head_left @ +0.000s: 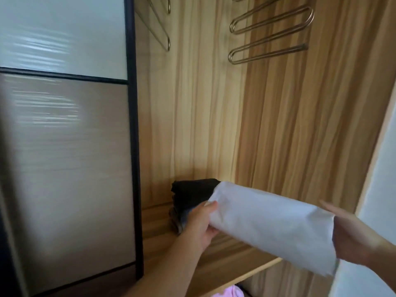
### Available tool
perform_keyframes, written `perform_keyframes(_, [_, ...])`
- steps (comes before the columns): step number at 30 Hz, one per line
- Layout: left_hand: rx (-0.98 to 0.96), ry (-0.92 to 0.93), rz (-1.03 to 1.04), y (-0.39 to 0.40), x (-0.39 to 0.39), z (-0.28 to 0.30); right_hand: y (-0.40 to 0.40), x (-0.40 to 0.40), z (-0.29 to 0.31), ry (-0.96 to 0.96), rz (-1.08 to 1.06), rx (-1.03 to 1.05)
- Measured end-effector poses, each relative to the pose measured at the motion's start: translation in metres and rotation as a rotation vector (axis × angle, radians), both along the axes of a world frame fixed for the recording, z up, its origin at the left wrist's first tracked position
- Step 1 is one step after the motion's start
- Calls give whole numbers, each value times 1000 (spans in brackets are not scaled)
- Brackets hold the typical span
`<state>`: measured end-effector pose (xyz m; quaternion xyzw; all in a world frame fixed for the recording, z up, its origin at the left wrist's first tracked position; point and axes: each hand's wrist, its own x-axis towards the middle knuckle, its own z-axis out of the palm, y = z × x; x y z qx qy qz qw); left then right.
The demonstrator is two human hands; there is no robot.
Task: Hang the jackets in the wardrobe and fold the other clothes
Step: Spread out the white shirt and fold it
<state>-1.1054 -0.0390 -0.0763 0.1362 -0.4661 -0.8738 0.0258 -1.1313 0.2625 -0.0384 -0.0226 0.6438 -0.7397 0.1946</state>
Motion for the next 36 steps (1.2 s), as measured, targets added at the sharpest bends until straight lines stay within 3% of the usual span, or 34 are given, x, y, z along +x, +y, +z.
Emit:
perform_keyframes(4, [31,-109,202,-18,-47,-7,-51,-61,-13,-30,-121,-138])
perform_keyframes(8, [-21,-195,296,-40,-87,-14,-95,-132,-27,148,-155,81])
perform_keyframes(14, [-329,-341,428,-72,-143,-11,-147,-245,-22,286,-91,249])
perform_keyframes(19, [-544,-217,599,-103,-202,3,-191,-323,-10,343,-92,169])
perform_keyframes(22, [-603,-265,643,-118,-226,-12,-209,-354,-25,360,-89,229])
perform_keyframes(26, [-641,-447,592,-115,-228,-60,-224,-371,-88,323,54,555])
perform_keyframes(36, [-800,-472,586,-127,-237,-77,-238,-385,-110,281,86,601])
